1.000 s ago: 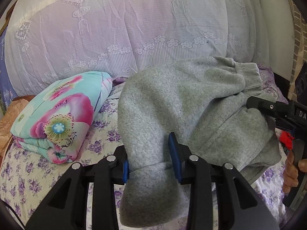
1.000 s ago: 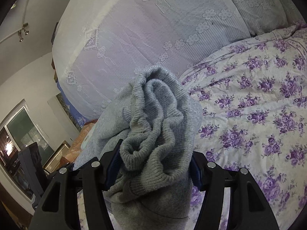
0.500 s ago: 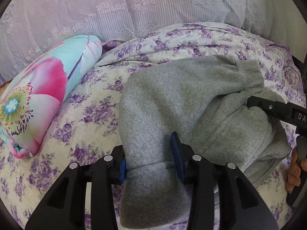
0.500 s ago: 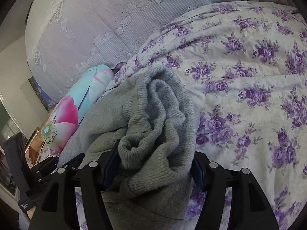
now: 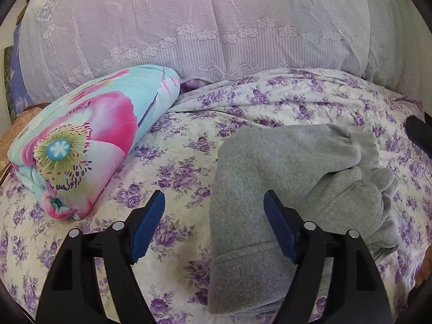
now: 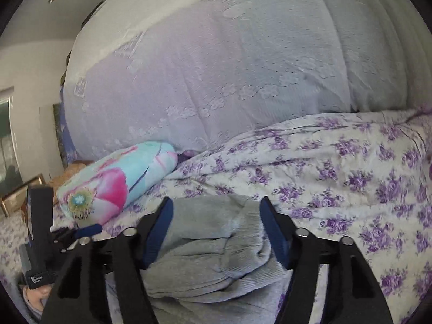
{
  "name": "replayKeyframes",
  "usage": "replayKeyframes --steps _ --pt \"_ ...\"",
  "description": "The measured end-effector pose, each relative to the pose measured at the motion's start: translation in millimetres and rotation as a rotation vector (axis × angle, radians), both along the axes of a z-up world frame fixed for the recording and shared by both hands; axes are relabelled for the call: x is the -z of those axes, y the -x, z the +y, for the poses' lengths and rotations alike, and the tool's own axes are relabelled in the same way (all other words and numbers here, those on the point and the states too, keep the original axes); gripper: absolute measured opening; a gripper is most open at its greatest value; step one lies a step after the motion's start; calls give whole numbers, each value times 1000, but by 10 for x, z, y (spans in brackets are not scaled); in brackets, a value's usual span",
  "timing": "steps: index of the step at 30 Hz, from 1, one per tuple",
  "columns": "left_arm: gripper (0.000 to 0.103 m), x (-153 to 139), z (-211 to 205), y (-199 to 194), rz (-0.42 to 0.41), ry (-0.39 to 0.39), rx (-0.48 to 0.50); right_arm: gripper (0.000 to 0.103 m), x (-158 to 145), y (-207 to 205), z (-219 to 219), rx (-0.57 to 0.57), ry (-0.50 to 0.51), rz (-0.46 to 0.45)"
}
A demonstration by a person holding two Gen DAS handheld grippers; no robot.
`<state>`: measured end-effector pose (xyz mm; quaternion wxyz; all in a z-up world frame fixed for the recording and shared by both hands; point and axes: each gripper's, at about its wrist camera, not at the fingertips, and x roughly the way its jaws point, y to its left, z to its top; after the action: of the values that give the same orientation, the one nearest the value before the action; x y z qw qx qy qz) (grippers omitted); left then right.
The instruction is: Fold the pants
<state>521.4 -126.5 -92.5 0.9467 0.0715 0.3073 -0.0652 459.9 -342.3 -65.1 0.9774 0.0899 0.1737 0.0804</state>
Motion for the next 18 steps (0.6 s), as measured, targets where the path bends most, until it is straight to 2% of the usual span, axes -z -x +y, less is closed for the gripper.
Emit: replayKeyframes --steps 1,2,4,5,7,12,15,18 --pt "73 44 -49 -6 6 -30 1 38 66 -81 59 -19 20 43" --pt "73 112 -96 -30 23 -66 1 33 177 -171 72 -18 35 97" --pt "77 286 -146 -102 65 -112 -2 32 494 -388 24 14 56 238" --pt "87 357 -145 -128 73 -115 -3 32 662 -482 -32 14 51 295" --pt "90 403 -134 -132 65 -114 -13 32 710 -478 -111 9 -2 300" --pt "90 369 -143 -81 38 -130 -19 33 697 -422 -29 25 32 276" --pt "89 345 -152 -66 22 -134 -21 36 654 -361 -37 17 16 243" --pt "89 322 -134 -68 16 -123 -25 45 548 -291 -84 14 -27 194"
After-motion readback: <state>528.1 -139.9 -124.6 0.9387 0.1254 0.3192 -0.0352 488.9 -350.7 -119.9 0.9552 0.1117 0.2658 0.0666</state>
